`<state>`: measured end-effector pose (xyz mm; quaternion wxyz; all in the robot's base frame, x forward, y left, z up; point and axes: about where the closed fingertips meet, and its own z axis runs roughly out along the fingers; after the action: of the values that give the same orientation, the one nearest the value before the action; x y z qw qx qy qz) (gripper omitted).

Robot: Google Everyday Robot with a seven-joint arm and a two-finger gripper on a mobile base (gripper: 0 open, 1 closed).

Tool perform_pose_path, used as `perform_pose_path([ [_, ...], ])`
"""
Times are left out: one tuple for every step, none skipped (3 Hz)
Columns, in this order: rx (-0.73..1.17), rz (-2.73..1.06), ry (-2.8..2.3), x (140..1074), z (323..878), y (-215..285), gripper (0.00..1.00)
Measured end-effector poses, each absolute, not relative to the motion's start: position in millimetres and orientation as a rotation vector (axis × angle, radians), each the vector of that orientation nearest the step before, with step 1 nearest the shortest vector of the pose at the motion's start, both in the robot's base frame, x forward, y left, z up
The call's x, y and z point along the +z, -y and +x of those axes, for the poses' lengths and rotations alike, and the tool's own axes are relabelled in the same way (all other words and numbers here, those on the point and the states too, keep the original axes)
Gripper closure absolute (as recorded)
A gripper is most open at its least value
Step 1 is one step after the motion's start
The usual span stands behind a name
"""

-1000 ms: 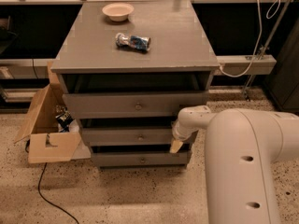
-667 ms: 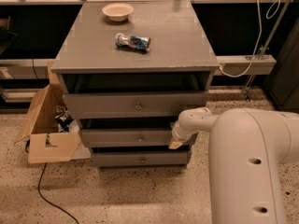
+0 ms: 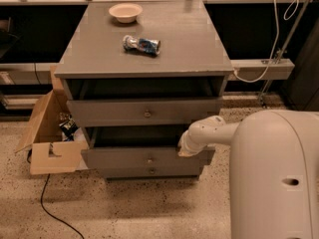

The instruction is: Open middle drawer

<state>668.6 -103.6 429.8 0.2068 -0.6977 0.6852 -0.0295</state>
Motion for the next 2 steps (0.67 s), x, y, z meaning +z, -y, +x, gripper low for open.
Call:
perform_pose_path([
  [-0.082,-1.943,-1.908,432.7,668.6,103.6,1.00],
  [-0.082,-1.943,-1.908,432.7,668.6,103.6,0.84],
])
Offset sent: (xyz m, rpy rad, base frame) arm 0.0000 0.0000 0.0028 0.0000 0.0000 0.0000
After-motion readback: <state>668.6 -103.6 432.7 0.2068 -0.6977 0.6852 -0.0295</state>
